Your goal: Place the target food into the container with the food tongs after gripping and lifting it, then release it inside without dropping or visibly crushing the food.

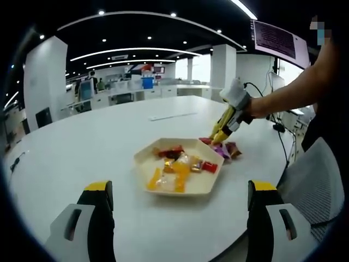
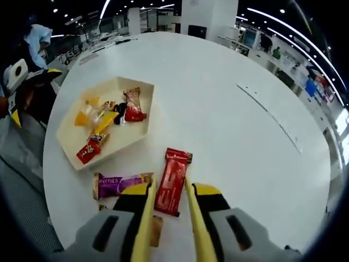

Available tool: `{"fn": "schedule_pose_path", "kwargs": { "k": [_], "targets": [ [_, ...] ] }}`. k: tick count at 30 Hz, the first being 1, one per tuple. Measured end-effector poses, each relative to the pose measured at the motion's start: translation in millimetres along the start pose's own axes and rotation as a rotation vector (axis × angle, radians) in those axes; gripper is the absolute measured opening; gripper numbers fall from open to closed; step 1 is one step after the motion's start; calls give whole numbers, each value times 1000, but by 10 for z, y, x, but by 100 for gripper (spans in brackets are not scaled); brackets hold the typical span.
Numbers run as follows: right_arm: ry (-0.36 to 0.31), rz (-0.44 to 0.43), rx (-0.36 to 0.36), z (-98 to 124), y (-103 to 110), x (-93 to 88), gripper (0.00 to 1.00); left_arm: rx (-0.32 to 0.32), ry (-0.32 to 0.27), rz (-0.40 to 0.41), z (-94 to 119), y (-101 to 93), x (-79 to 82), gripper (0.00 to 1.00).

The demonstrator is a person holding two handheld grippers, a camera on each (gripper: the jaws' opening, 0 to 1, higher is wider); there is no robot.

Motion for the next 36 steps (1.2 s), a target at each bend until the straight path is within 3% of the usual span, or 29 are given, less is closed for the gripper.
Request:
{"fn": "schedule_pose_path", "kwargs": {
  "k": [19,36],
  "targets": [
    [-37,-28,9,1,-9,25,30,2,3,1,-1,9,-4,100],
    [-46,-29,-2,6,-1,2,22,2,6,1,-1,10,-10,100]
  ]
}}
Point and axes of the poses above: the point that each gripper's makers call its tool centre point, and the gripper's own axes: z roughly backward along the fingers, y roughly to its left, x roughly out of its top, the point moved 7 cm from there along z, roughly backward along the fingers, and after that the axes turned 2 degrees about -y, right-handed, at the moved point
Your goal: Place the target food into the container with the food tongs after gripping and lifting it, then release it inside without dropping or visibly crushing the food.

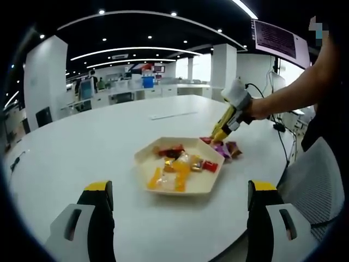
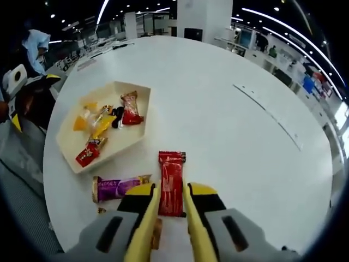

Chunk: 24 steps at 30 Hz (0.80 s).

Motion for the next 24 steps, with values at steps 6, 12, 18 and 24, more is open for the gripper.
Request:
{"fn": "schedule_pose_path", "kwargs": {
  "k": [6,12,18,24],
  "targets": [
    [-4,2,5,32,-4,21,22,-6,4,-4,-7,-7,-8,100],
    [-19,-15,9,133,-55,81,23,-11,6,-7,-10,-16,-10,100],
    [-48,-10,6,261,-123,189,23,-12,7,-9,-10,-16,-10,100],
    [-73,3,-9,374,-190,316,23,-9,0,-9,-8,-14,-2,100]
  ]
}}
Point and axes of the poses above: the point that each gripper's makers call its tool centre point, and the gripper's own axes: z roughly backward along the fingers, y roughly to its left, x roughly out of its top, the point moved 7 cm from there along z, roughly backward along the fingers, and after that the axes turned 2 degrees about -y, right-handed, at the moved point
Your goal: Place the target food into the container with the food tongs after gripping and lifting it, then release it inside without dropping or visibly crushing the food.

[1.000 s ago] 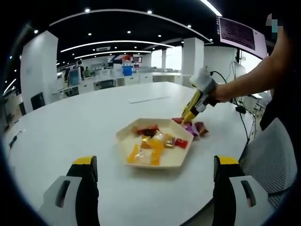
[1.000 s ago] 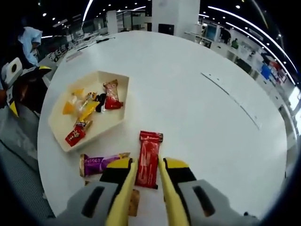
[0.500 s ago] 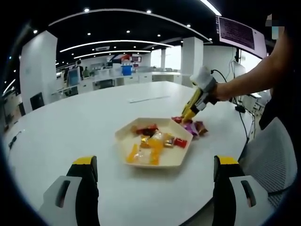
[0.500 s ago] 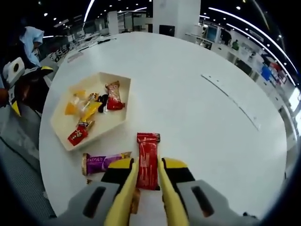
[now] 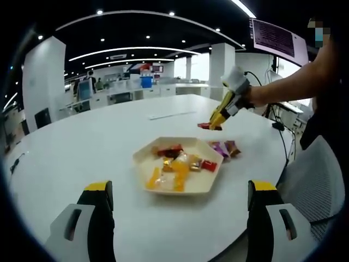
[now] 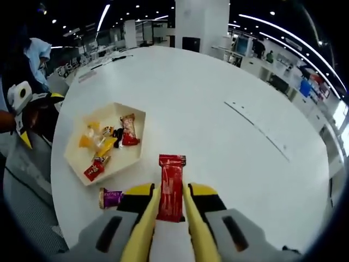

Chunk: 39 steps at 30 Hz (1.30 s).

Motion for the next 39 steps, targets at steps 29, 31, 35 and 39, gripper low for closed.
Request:
{"fn": "schedule_pose_path", "kwargs": {
  "k": [29,31,35,39],
  "targets": [
    [-70,76,55,82,299,495,23,3,-22,4,14,10,21,100],
    [-71,88,63,61,340,543,23,3,-21,4,14,12,19,100],
    [-81,104,78,12,403,643,23,5,-23,3,18,13,23,100],
    [-91,128,101,-38,526,769,23,7,-26,4,22,14,29,100]
  ]
}}
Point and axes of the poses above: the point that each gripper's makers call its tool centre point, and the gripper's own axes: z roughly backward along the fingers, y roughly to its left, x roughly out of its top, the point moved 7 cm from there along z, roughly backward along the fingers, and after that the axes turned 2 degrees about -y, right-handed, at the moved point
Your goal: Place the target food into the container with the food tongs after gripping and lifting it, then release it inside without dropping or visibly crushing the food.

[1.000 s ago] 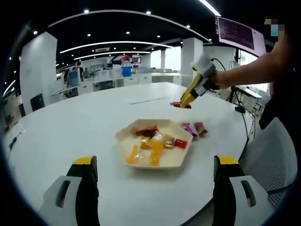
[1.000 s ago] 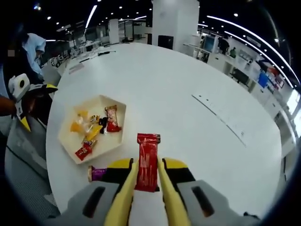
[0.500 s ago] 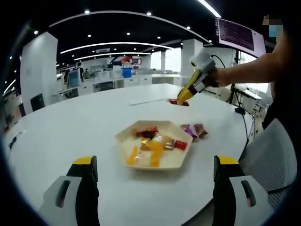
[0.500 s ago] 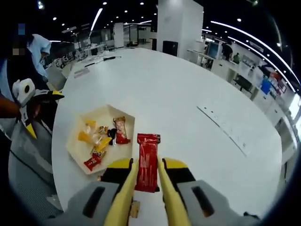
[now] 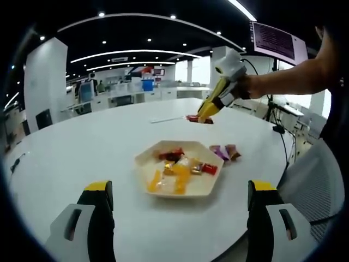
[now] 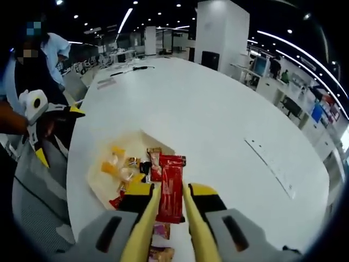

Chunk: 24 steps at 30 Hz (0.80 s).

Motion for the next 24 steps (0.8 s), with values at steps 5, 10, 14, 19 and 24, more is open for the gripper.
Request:
{"fn": "schedule_pose_path", "kwargs": {
  "k": [5,10,14,19,24],
  "targets": [
    [-11,22,30,-106,132,133,23,1,-2,-1,-2,-3,4,100],
    [-28,37,71,-256,316,315,24,2,-6,0,0,-3,10,100],
    [-39,57,100,-353,462,446,24,2,-7,-1,2,-4,15,100],
    [-45,79,131,-467,611,565,23,6,-13,-7,7,3,20,100],
    [-28,110,144,-539,722,577,24,9,-22,-8,15,7,33,100]
  ]
}}
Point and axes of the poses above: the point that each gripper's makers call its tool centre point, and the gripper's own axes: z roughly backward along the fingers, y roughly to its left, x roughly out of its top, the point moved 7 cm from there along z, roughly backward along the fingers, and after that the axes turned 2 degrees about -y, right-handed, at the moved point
